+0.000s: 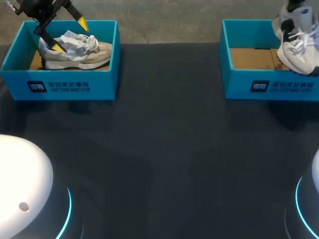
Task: Take the shoe out of the shoebox, open the shoe tongue, remove and reinsert the insole, then place the shoe into the shoebox
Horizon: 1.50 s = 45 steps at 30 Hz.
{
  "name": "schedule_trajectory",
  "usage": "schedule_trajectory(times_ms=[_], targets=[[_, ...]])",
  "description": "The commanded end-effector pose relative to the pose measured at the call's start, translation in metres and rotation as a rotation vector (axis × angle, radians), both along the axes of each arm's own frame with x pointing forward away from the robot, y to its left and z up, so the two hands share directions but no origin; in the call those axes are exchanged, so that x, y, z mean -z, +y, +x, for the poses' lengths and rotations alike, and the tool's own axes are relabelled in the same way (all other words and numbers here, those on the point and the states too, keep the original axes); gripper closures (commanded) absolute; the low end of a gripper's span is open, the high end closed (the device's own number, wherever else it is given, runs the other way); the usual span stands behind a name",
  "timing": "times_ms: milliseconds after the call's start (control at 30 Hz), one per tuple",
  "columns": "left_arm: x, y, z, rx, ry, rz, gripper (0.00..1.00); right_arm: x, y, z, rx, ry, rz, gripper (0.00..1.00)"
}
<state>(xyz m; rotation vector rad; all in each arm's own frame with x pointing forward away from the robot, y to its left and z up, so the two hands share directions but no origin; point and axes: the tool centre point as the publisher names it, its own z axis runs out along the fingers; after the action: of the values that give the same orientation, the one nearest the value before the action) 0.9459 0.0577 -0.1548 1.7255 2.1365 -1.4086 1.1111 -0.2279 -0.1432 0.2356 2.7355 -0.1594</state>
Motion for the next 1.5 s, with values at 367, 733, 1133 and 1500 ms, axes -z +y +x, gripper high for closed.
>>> schedule_trajectory(times_ms=[367,733,1133,1500], targets=[[-0.001,0.0,0.0,0.001,-0.002,0.003,0.0,-0.001,-0.083,0.013,0.076,-0.021,-0.039,1.0],[-0.001,0.0,0.0,0.001,-0.002,0.003,0.0,0.01,-0.108,0.004,0.05,0.002,-0.059,1.0],[-0.001,0.0,0.0,0.001,-0.002,0.003,0.0,0.006,-0.127,0.011,0.741,0.082,0.019,1.0],[-0.001,0.0,0.0,0.001,-0.002,0.003,0.0,0.007,-0.14,-0.001,1.385,0.105,0.189,1.0]])
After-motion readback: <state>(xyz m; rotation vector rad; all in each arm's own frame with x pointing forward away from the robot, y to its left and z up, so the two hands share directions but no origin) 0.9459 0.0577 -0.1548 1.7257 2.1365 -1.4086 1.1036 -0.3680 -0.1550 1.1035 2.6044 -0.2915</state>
